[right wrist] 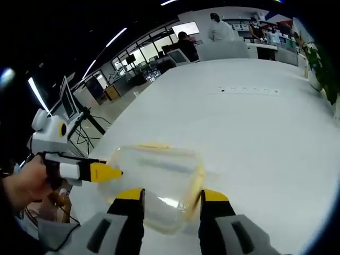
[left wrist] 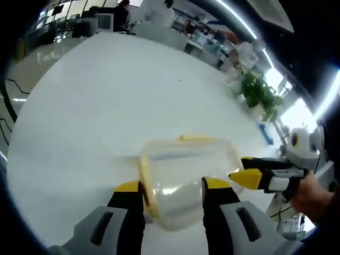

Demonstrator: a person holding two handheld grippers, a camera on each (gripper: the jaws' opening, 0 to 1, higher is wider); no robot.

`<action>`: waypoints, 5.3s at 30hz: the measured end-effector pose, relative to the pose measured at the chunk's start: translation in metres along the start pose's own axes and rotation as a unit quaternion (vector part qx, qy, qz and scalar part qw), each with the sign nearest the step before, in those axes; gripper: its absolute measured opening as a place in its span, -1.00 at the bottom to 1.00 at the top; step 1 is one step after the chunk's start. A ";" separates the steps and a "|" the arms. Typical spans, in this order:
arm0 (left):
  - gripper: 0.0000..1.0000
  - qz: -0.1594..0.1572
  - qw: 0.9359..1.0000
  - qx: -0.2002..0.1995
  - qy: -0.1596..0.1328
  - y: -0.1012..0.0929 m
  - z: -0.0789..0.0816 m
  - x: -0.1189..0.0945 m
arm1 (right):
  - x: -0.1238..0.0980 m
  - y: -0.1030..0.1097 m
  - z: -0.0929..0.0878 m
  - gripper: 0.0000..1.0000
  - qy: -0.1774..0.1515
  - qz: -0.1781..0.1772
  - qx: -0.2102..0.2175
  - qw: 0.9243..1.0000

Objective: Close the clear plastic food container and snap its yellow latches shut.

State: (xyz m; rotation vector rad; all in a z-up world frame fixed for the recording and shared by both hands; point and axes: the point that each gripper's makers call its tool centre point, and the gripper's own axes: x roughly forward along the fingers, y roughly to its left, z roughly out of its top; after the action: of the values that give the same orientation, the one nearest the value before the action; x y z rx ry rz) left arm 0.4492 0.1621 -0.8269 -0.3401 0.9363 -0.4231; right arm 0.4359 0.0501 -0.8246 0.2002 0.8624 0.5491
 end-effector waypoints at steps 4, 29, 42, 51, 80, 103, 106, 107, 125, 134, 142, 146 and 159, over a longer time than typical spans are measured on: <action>-0.18 -0.002 1.000 0.002 0.002 0.001 0.005 0.003 | 0.002 -0.001 0.003 -0.24 -0.001 -0.001 0.002 1.000; -0.18 0.000 1.000 -0.001 -0.008 0.015 0.058 0.035 | 0.036 -0.024 0.053 -0.24 -0.011 0.001 0.002 1.000; -0.16 0.004 1.000 -0.011 -0.022 0.021 0.074 0.043 | 0.047 -0.031 0.068 -0.25 -0.035 -0.007 0.016 0.999; -0.15 -0.004 0.998 -0.042 -0.039 0.027 0.079 0.043 | 0.049 -0.030 0.068 -0.23 -0.037 0.006 0.071 0.997; 0.98 0.005 0.995 -0.048 -0.088 0.037 0.077 0.025 | 0.040 -0.031 0.071 0.99 -0.089 0.004 0.117 0.989; 0.98 0.013 0.992 0.069 -0.101 0.017 0.076 -0.058 | -0.045 0.007 0.090 0.99 -0.131 0.015 0.020 0.991; 0.98 0.015 0.991 0.085 -0.105 0.014 0.072 -0.075 | -0.059 0.017 0.084 0.99 -0.126 0.030 -0.006 0.991; 0.98 0.016 0.990 0.092 -0.104 0.013 0.070 -0.081 | -0.061 0.018 0.082 0.99 -0.123 0.029 -0.011 0.992; 0.98 0.014 0.986 0.136 -0.093 0.009 0.015 -0.151 | -0.140 0.009 0.003 0.97 -0.107 -0.002 -0.045 0.993; 0.98 0.024 0.985 0.142 -0.094 0.029 -0.019 -0.172 | -0.162 -0.007 -0.039 0.96 -0.105 -0.030 -0.061 0.992; 0.98 0.025 0.987 0.133 -0.086 0.032 -0.046 -0.178 | -0.168 -0.024 -0.067 0.92 -0.085 -0.055 -0.047 0.994; 0.98 0.019 0.987 0.136 -0.081 0.026 -0.051 -0.173 | -0.167 -0.025 -0.072 0.92 -0.080 -0.058 -0.045 0.994; 0.98 0.014 0.987 0.137 -0.077 0.023 -0.053 -0.170 | -0.164 -0.029 -0.079 0.90 -0.067 -0.059 -0.046 0.995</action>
State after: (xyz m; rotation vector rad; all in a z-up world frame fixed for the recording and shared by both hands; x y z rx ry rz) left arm 0.3212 0.2605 -0.7480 -0.1063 0.7195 -0.4865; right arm 0.3010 -0.0658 -0.7778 0.0999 0.7122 0.4580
